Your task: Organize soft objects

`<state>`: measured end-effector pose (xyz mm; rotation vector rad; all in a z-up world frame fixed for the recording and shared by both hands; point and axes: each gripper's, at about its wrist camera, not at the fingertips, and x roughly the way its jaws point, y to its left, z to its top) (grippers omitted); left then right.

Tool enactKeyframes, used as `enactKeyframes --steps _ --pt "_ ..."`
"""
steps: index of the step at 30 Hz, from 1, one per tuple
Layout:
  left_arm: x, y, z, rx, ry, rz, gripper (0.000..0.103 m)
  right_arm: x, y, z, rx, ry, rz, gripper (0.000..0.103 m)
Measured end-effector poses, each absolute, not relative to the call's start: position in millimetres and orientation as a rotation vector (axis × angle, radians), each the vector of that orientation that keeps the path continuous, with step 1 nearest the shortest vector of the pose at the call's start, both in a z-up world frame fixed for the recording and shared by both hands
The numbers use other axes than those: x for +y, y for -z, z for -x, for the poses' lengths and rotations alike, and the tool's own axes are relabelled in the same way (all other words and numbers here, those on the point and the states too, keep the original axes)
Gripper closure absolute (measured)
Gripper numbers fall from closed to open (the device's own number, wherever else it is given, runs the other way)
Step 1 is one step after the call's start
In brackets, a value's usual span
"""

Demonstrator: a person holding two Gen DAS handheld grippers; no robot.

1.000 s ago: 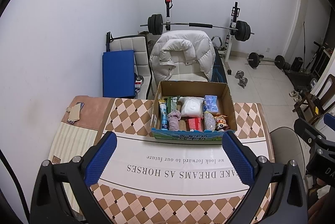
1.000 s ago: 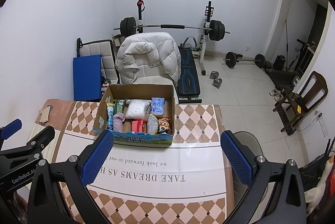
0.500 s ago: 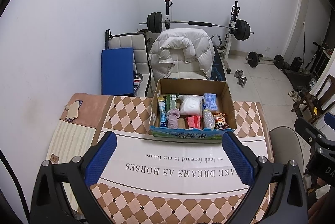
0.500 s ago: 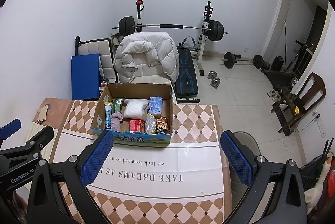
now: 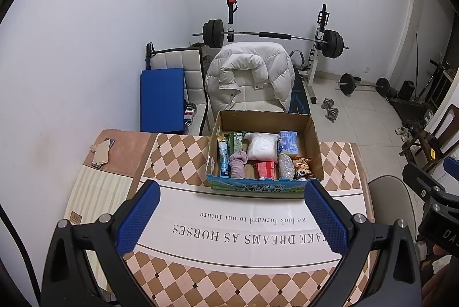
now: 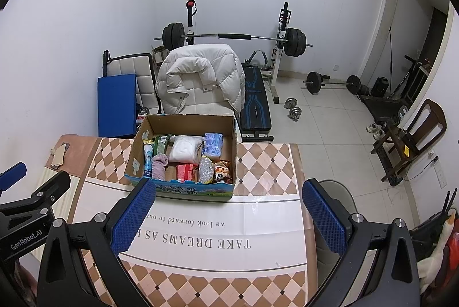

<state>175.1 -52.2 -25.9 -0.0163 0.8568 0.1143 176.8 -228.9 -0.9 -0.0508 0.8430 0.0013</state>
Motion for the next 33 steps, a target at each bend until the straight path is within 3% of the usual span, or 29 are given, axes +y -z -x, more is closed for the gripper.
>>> enactKeyframes --steps 33 --pt "-50.9 15.7 -174.9 0.842 -0.122 0.017 0.0 -223.9 -2.4 -178.7 0.835 -0.005 0.049 0.0"
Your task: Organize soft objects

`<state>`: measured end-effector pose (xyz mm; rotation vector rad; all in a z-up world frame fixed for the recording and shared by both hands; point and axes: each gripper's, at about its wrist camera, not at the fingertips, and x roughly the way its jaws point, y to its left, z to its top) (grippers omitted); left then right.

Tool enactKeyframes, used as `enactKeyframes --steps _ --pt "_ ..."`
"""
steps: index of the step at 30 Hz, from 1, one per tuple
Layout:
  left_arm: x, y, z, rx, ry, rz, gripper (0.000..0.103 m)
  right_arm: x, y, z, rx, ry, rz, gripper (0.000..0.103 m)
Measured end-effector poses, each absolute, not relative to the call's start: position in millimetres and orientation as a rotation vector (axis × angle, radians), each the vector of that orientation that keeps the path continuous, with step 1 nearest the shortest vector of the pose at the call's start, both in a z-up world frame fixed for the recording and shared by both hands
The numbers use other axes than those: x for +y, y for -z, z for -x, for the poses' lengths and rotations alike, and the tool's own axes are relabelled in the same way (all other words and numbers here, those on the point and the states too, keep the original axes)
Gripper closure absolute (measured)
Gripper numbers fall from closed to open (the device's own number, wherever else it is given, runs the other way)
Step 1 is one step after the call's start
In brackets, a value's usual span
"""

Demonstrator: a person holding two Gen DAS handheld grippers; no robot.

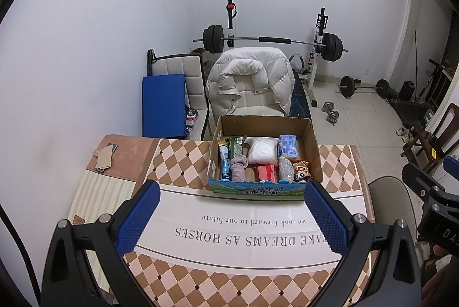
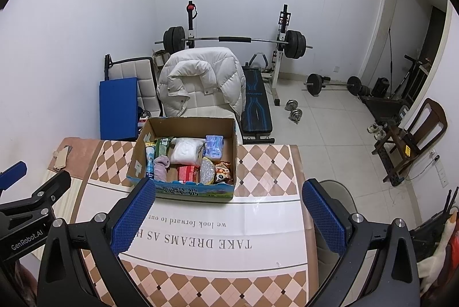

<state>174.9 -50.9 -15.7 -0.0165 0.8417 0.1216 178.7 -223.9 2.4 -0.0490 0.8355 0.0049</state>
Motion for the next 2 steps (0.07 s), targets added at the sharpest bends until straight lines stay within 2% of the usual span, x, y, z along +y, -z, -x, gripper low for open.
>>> enactKeyframes --steps 2 --pt "-49.8 12.4 -175.0 0.838 -0.115 0.023 0.0 -223.7 -2.1 -179.3 0.835 -0.006 0.049 0.0"
